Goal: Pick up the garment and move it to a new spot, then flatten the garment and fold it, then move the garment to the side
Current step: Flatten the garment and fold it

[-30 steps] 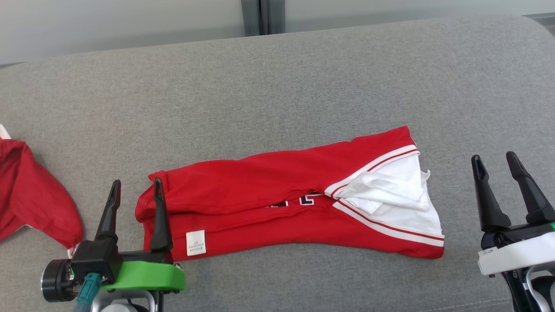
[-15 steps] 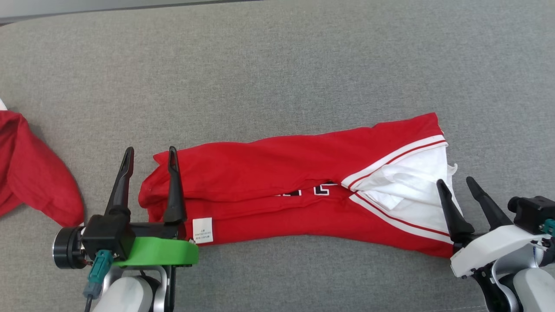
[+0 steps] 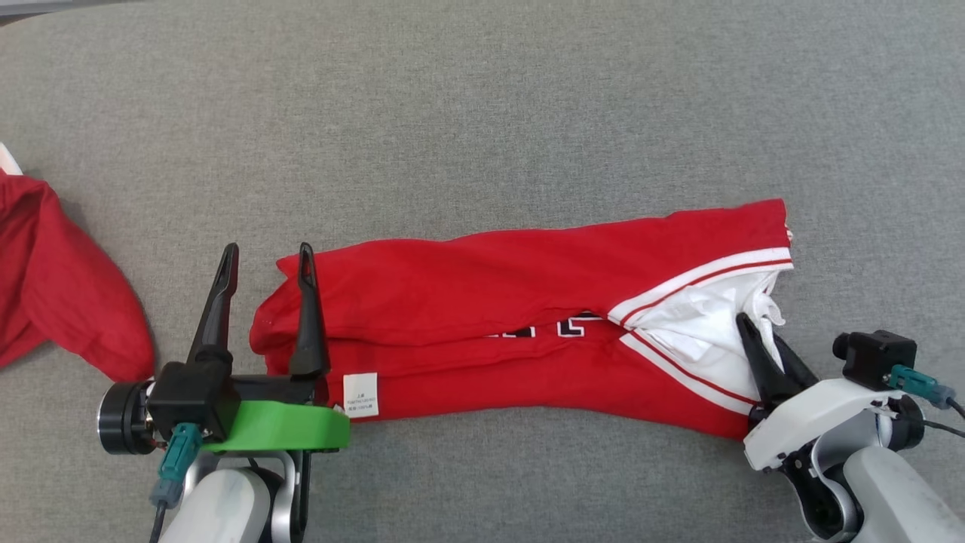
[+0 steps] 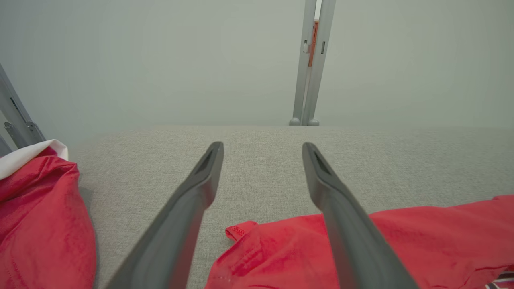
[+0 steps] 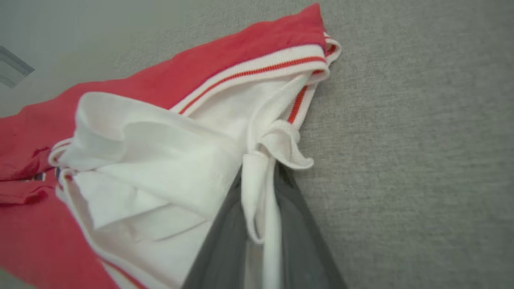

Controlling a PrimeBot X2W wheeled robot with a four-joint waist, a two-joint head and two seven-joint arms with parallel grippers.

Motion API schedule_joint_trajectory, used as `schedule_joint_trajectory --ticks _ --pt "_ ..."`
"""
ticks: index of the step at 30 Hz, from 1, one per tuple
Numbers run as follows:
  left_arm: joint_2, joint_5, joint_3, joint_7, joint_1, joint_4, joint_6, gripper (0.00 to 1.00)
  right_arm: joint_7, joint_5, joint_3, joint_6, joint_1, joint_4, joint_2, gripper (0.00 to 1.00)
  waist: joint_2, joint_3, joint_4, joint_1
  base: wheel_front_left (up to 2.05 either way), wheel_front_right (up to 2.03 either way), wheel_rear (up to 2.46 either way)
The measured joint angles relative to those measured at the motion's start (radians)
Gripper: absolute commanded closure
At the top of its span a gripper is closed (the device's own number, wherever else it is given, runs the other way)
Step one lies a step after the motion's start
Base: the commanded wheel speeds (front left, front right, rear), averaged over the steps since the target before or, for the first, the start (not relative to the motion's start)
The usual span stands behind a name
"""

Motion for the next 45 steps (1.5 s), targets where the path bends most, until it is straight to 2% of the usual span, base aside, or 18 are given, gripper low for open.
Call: schedule_joint_trajectory --ticks 7,14,18,22,25,29,32,37,38,39,40,45 --pt "-0.011 0.009 0.009 -0.001 0.009 0.005 -0.015 0.0 -0.053 0.03 -0.03 0.002 0.002 -0.002 -0.058 1.0 0.0 -0.031 -0.012 0.0 0.0 0.0 0.0" --pt "-0.023 0.016 0.017 -0.001 0.03 0.01 -0.023 0.0 -0.046 0.037 -0.137 0.002 0.052 0.005 -0.183 1.0 0.0 -0.068 -0.019 0.0 0.0 0.0 0.0" --pt "-0.033 0.018 0.026 -0.001 0.035 0.01 -0.029 0.0 -0.002 0.008 -0.148 0.001 0.051 -0.071 -0.221 1.0 0.0 -0.086 -0.023 0.0 0.0 0.0 0.0" --pt "-0.044 0.02 0.029 -0.002 0.041 0.015 -0.04 0.0 0.094 -0.055 -0.1 0.001 0.012 -0.23 -0.225 1.0 0.0 -0.102 -0.024 0.0 0.0 0.0 0.0" --pt "-0.053 0.025 0.027 -0.002 0.041 0.021 -0.049 0.0 0.182 -0.081 -0.035 0.0 -0.021 -0.335 -0.201 1.0 0.0 -0.106 -0.016 0.0 0.0 0.0 0.0" --pt "-0.062 0.029 0.028 -0.003 0.035 0.028 -0.058 0.0 0.269 -0.086 0.082 0.001 -0.076 -0.408 -0.117 1.0 -0.0001 -0.106 0.003 0.0 0.0 0.0 0.0" --pt "-0.077 0.034 0.026 -0.003 0.025 0.033 -0.067 0.0 0.301 -0.078 0.171 0.0 -0.112 -0.393 -0.035 1.0 0.0 -0.102 0.021 0.0 0.0 0.0 0.0" --pt "-0.097 0.04 0.028 -0.002 0.016 0.044 -0.081 0.0 0.302 -0.053 0.294 0.001 -0.159 -0.292 0.116 1.0 0.0 -0.093 0.055 0.0 0.0 0.0 0.0" --pt "-0.101 0.042 0.028 -0.003 0.015 0.046 -0.084 0.0 0.291 -0.051 0.301 0.0 -0.164 -0.272 0.137 0.82 0.0 -0.091 0.06 0.0 0.0 0.0 0.0" --pt "-0.106 0.043 0.027 -0.003 0.015 0.048 -0.086 0.0 0.273 -0.038 0.305 0.0 -0.167 -0.249 0.163 0.24 0.0 -0.089 0.067 0.0 0.0 0.0 0.0" --pt "-0.111 0.044 0.027 -0.003 0.014 0.05 -0.09 0.0 0.258 -0.029 0.313 0.0 -0.171 -0.228 0.177 0.0 0.0 -0.086 0.073 0.0 0.0 0.0 0.0" --pt "-0.124 0.054 0.036 -0.003 0.01 0.058 -0.101 0.0 0.156 -0.023 0.343 0.0 -0.213 -0.194 0.192 0.0 0.0 -0.068 0.088 0.0 0.0 0.0 0.0"
